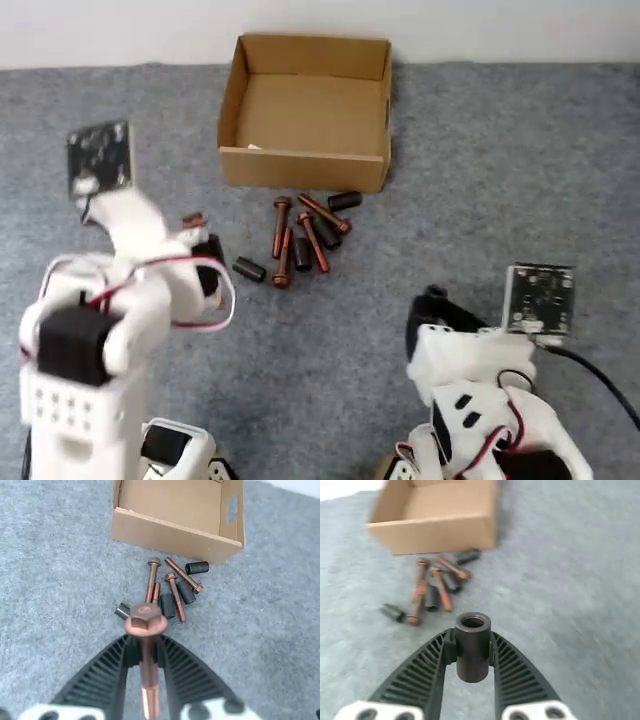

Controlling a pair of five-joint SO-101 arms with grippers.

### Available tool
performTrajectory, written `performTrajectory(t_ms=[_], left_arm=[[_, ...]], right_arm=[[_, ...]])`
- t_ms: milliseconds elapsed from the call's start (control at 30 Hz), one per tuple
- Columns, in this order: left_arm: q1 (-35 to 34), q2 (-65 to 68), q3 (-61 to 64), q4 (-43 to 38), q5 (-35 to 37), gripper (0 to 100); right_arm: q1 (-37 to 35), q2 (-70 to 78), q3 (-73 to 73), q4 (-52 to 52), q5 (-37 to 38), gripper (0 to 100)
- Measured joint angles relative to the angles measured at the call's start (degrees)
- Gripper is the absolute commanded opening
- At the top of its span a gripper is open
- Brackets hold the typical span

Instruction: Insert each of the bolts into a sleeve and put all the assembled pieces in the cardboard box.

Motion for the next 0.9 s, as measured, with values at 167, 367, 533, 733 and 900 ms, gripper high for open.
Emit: performTrajectory(t_ms=[167,367,533,733,900], left_arm=[[0.26,-8.53,5.71,-6.07,-0.26,0],[1.32,-19.69,14.42,-19.34,-0.35,0],[7.82,-29.36,21.98,-28.48,-0.35,0],[11.96,-37.89,26.64,-32.09,-0.35,0],[14.07,-38.59,26.81,-32.09,1.23,0]], right_arm=[[-10.99,0.0,5.19,-5.54,1.23,0.9],[-23.82,0.35,9.41,-14.33,10.9,0.9],[-32.09,0.26,12.31,-21.19,18.11,0.9],[-37.45,0.35,14.59,-25.76,22.95,0.9],[-37.71,0.35,15.47,-30.15,25.41,0.9]])
